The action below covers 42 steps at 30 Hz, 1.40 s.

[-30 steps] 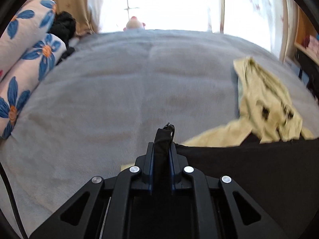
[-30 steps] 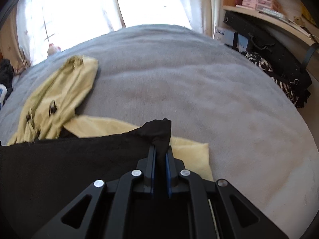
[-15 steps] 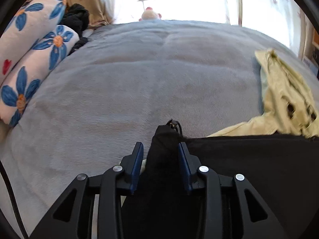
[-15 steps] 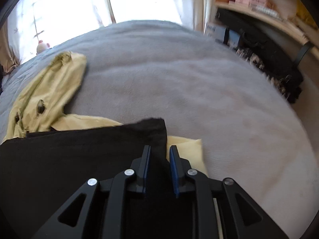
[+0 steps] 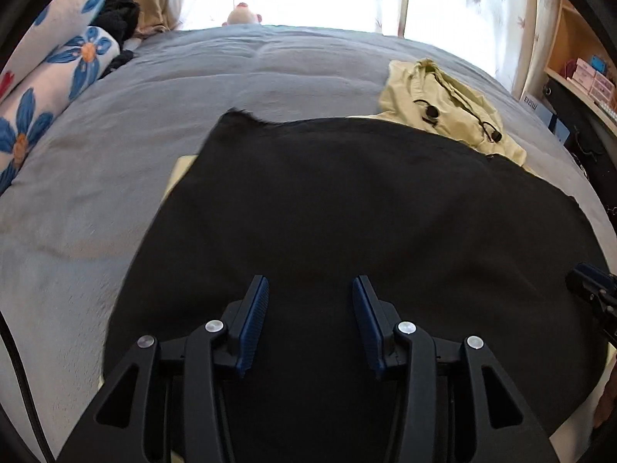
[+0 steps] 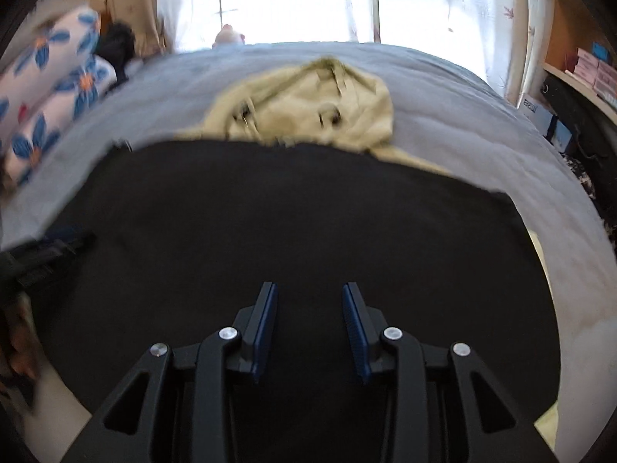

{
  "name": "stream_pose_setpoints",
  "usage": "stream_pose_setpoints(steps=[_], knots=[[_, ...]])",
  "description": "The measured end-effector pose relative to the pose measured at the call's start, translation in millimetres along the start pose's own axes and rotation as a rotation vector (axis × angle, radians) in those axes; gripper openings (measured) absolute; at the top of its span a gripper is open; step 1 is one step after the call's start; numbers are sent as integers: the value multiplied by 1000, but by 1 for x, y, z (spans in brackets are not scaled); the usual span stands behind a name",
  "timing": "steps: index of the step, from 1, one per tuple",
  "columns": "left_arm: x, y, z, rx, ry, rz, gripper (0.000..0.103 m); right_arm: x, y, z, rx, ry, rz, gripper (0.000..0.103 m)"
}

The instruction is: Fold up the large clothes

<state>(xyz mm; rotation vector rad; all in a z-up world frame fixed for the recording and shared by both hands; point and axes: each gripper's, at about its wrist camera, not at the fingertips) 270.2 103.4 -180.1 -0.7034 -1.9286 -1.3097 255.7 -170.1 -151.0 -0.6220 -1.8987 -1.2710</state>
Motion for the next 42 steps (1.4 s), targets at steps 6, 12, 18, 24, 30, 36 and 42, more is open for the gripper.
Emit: stream_pose_setpoints(steps=[6, 12, 18, 24, 30, 36, 42], knots=[[4, 10, 46, 78, 74, -11, 44, 7, -53, -80, -141, -202, 83, 35], [7, 19, 88, 174, 138, 2, 50, 27, -104, -149, -304, -258, 155, 35], [24, 17, 103, 226, 113, 54, 53, 62, -125, -156, -404, -161, 113, 37], [42, -2, 125, 304, -17, 147, 72, 61, -149, -163, -541, -15, 96, 43], [39, -9, 135, 349, -86, 186, 79, 47, -154, -159, -597, 93, 89, 43], [21, -14, 109, 213, -47, 194, 102, 36, -152, -155, -596, 113, 85, 46], [17, -13, 93, 187, -41, 186, 54, 42, -148, -148, -541, 152, 75, 16]])
Point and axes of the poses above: each gripper's, at about its wrist camera, not at the fingertips, and x roughly against the way its jaws point, z to its left, y to its top, and after that the axes turned 14 degrees about x, right-handed
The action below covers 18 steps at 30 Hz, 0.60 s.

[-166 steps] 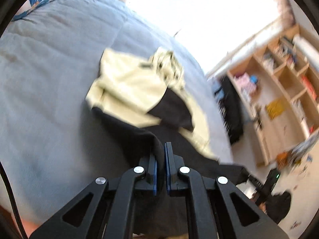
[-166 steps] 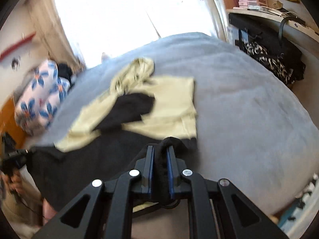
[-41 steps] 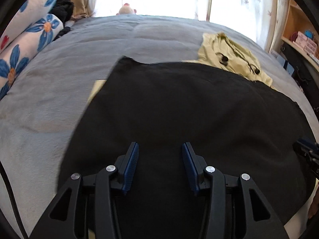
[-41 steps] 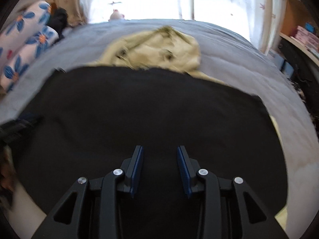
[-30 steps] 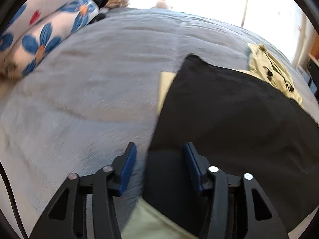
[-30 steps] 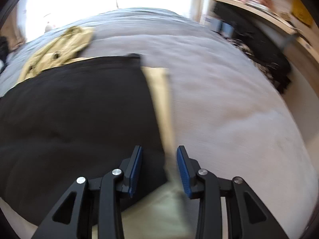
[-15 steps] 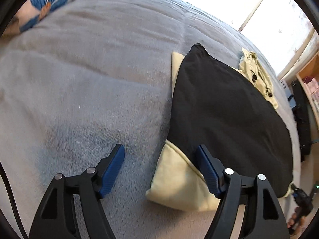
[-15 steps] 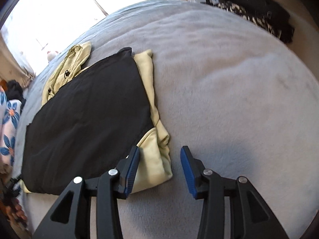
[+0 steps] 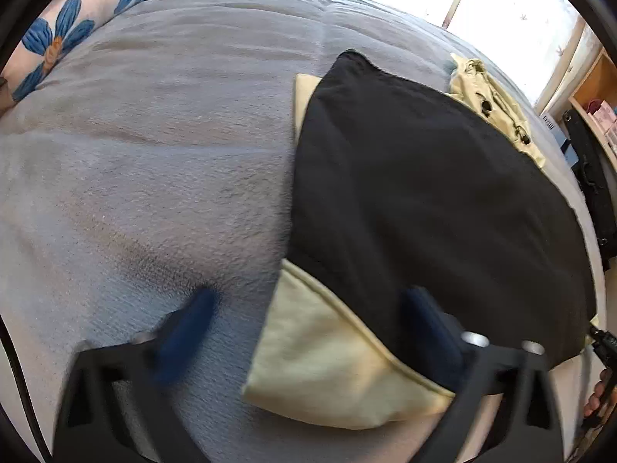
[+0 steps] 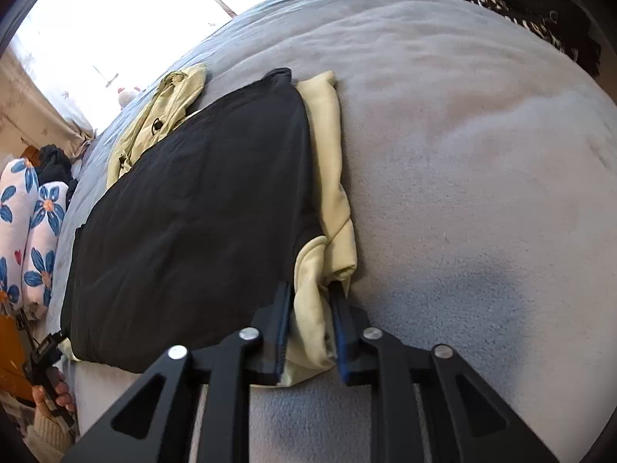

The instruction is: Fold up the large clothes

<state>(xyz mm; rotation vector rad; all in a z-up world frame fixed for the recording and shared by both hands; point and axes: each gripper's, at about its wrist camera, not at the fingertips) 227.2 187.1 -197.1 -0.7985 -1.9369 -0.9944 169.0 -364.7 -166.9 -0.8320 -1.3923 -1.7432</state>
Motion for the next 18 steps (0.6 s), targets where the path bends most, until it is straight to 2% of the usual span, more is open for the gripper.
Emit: stream_pose_setpoints(steps=[2, 3, 7, 13, 18], knots=[[4, 1, -3, 38, -66, 29, 15, 3, 1, 6, 18, -22, -1, 12], [6, 1, -7, 49, -46, 21, 14, 5, 2, 10, 29, -39, -1, 11], [19, -11, -31, -49, 63, -56, 11, 19, 3, 18, 51, -79, -8, 8], [49, -19, -28, -16, 51, -54, 9, 49, -1, 24, 84, -83, -7, 8], [72, -27, -20, 2, 46, -4, 9, 68, -7, 25, 96, -93, 20, 8]])
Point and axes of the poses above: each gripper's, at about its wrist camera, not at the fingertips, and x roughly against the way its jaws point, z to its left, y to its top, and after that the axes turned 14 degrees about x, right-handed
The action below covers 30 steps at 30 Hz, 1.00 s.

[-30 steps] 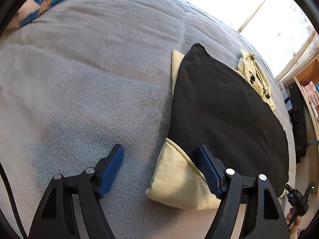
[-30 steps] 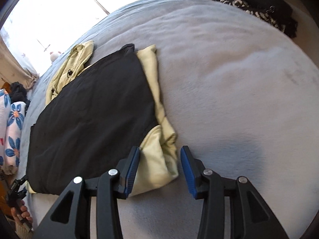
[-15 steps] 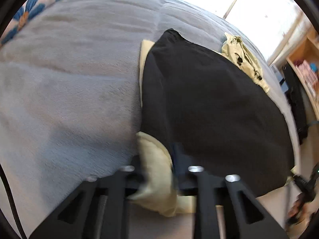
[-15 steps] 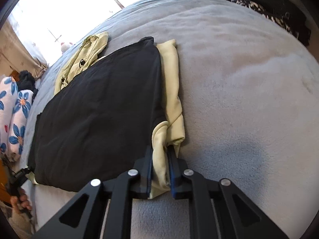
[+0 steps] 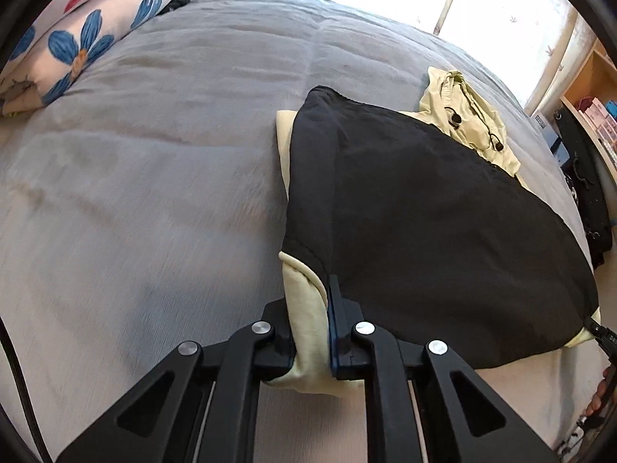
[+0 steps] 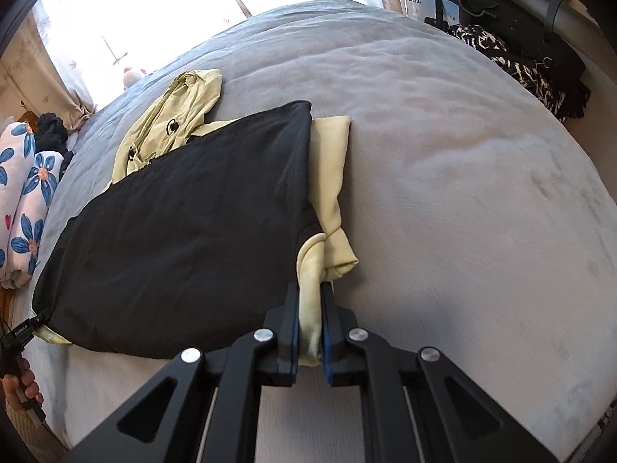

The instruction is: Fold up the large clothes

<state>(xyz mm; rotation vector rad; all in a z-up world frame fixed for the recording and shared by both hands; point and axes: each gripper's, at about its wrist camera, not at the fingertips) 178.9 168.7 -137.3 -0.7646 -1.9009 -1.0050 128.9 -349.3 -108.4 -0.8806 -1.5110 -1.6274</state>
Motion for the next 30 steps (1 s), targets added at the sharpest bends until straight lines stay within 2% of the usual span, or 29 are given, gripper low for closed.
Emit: stream_pose_setpoints(steps=[6, 10, 12, 13, 15, 18, 20, 21, 25, 30], knots=[[33, -15, 10, -6, -7, 47, 9, 29, -24, 3, 17, 2, 34, 8], [25, -24, 16, -50, 16, 56, 14, 21, -39, 4, 59, -28, 89, 15], [18, -27, 23, -59, 73, 84, 30, 16, -42, 4, 75, -67, 129, 16], [16, -29, 27, -64, 101, 85, 34, 16, -42, 5, 83, -80, 134, 17], [20, -26, 32, -60, 93, 72, 46, 21, -39, 5, 99, -108, 121, 17], [32, -12, 32, -59, 84, 6, 51, 32, -28, 4, 112, -131, 64, 22], [36, 2, 26, -76, 98, -47, 56, 35, -14, 4, 110, -132, 20, 37], [37, 10, 22, -86, 97, -69, 57, 35, -6, 6, 110, -130, -2, 39], [23, 39, 1, -143, 88, -120, 57, 20, 33, 15, 143, -131, -81, 40], [-20, 77, -25, -180, 80, -116, 57, -31, 77, 23, 207, -144, -69, 40]])
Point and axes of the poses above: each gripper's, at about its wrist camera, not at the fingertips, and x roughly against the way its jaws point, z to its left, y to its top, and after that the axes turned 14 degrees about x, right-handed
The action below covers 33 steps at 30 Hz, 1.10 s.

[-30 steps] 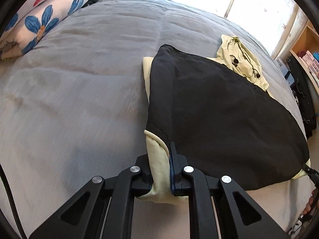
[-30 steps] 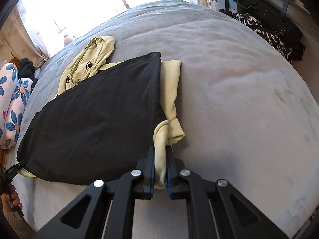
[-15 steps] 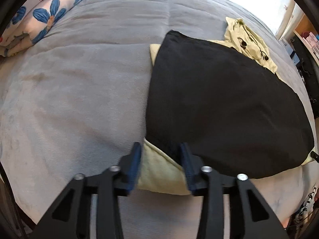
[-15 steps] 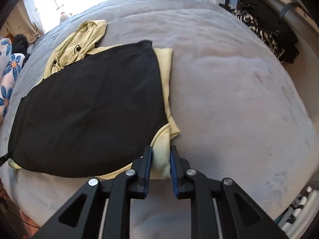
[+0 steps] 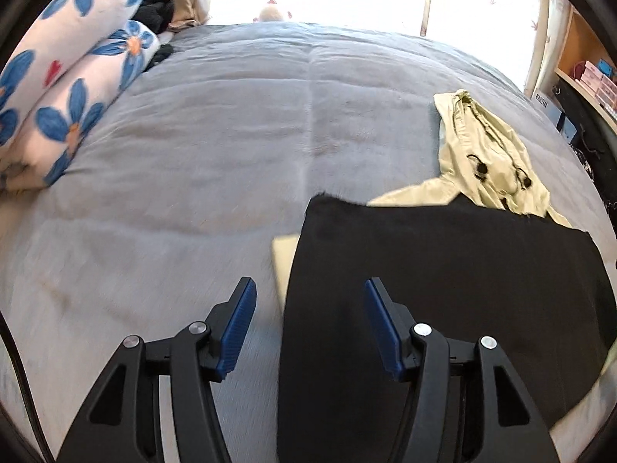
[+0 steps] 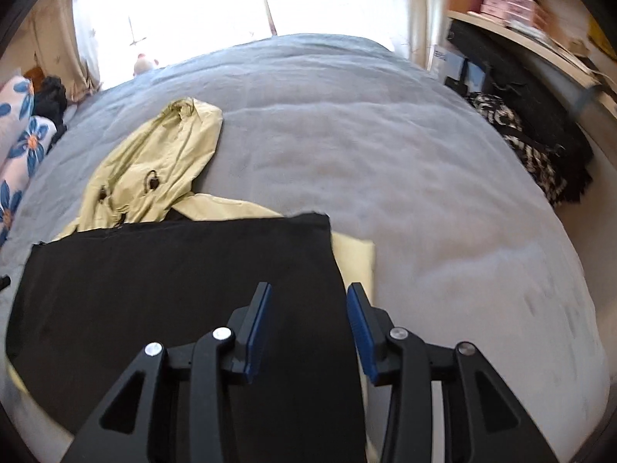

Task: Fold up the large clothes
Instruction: 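Grasp the black folded edge with both grippers and lift it, then fold the held edge toward the hood and open both grippers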

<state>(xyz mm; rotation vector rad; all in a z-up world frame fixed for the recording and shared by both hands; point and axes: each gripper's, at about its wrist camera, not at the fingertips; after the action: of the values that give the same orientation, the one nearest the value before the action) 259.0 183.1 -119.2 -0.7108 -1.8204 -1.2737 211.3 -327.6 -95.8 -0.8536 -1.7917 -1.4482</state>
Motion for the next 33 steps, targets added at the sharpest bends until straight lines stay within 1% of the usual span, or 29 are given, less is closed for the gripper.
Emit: stream_pose_setpoints(steps=[2, 4, 5, 7, 11, 12, 13, 14, 15, 16, 18, 19, 21, 23, 25, 26, 28, 31, 33], knots=[[-19, 9, -3, -4, 7, 21, 57, -25, 10, -1, 3, 5, 34, 40], [-39, 20, -2, 7, 2, 44, 57, -43, 15, -4, -8, 27, 64, 40], [-45, 20, -2, 13, -2, 52, 57, -54, 16, -7, -20, 43, 81, 40], [-59, 26, 1, 30, -19, 78, 57, -67, 18, -8, -28, 60, 94, 40], [-76, 32, 6, 60, -68, 91, 56, -80, 18, 0, 18, 44, 85, 40], [-78, 33, 5, 62, -89, 85, 45, -81, 18, 2, 31, 29, 80, 37], [-80, 34, 4, 57, -117, 82, 32, -82, 17, 5, 51, 3, 79, 26], [-81, 33, -1, 48, -125, 86, 14, -84, 17, 6, 66, -31, 80, 13], [-80, 33, -5, 34, -108, 61, 13, -85, 16, 6, 69, -55, 79, 8], [-78, 33, -9, 21, -100, 35, 11, -86, 16, 3, 59, -61, 71, 3], [-74, 32, -16, 16, -83, -18, 9, -84, 16, -7, 13, -51, 41, 1], [-72, 32, -19, 23, -70, -51, 9, -83, 17, -11, -7, -62, 26, 0], [-71, 32, -23, 35, -56, -87, 8, -84, 18, -17, -31, -105, 10, 0], [-76, 34, -25, 62, -36, -99, 8, -91, 19, -25, -73, -137, 21, 0], [-85, 33, -23, 97, -30, -92, 8, -99, 17, -33, -107, -147, 37, 0], [-91, 31, -21, 117, -23, -86, 8, -106, 14, -37, -126, -141, 50, 0], [-98, 25, -18, 142, -12, -84, 9, -106, 13, -38, -132, -132, 44, 0], [-89, 23, -23, 121, 6, -100, 11, -89, 17, -31, -120, -112, 8, 0], [-80, 23, -26, 113, 18, -94, 22, -71, 20, -19, -103, -85, -38, 1]])
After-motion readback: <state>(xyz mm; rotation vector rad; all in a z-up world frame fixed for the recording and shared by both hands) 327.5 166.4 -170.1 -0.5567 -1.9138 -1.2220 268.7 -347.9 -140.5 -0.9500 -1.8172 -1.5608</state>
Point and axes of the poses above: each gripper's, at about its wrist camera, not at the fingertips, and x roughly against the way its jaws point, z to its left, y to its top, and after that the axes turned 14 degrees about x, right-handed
